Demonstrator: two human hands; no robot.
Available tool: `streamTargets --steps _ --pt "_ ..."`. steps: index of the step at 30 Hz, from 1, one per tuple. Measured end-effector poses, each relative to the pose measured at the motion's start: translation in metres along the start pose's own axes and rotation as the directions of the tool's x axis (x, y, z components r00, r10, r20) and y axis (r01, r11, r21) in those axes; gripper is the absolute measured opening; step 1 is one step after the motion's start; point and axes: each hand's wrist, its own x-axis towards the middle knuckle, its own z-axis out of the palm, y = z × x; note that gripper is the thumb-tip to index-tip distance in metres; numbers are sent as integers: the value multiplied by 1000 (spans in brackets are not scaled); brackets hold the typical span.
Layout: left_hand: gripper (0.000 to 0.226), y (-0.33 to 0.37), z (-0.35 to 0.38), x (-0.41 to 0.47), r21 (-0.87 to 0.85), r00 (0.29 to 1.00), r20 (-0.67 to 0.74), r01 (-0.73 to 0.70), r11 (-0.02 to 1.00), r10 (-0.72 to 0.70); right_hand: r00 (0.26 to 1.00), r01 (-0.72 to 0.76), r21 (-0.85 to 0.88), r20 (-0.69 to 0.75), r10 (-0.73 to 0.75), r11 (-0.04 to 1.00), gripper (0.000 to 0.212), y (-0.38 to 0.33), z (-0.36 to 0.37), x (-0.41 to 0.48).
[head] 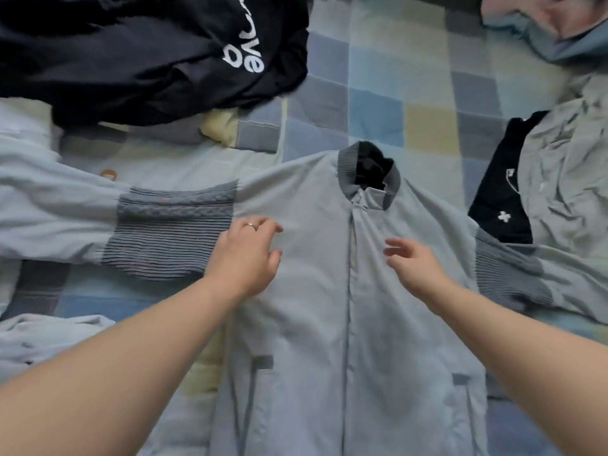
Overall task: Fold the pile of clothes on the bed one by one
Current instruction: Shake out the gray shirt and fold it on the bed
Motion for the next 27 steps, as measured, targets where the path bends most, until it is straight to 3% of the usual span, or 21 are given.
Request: streamTargets --steps 10,15,18,23,27 --pt "58 250 175 58 8 989 117 -94 996 92 993 15 -407 -99 -61 913 64 169 -194 97" --pt "59 350 244 98 -33 971 123 -204 978 207 973 -16 -511 -204 -104 859 56 239 -258 140" --pt "65 371 288 113 -29 985 141 -98 995 101 970 4 -543 -202 -135 840 40 258 -277 167" --pt "64 367 327 109 190 987 -145 -44 981 72 949 168 -574 -127 -289 802 29 270 -286 204" --pt "66 369 332 113 201 980 -181 -41 979 78 957 187 -638 -55 -286 747 29 278 -284 215"
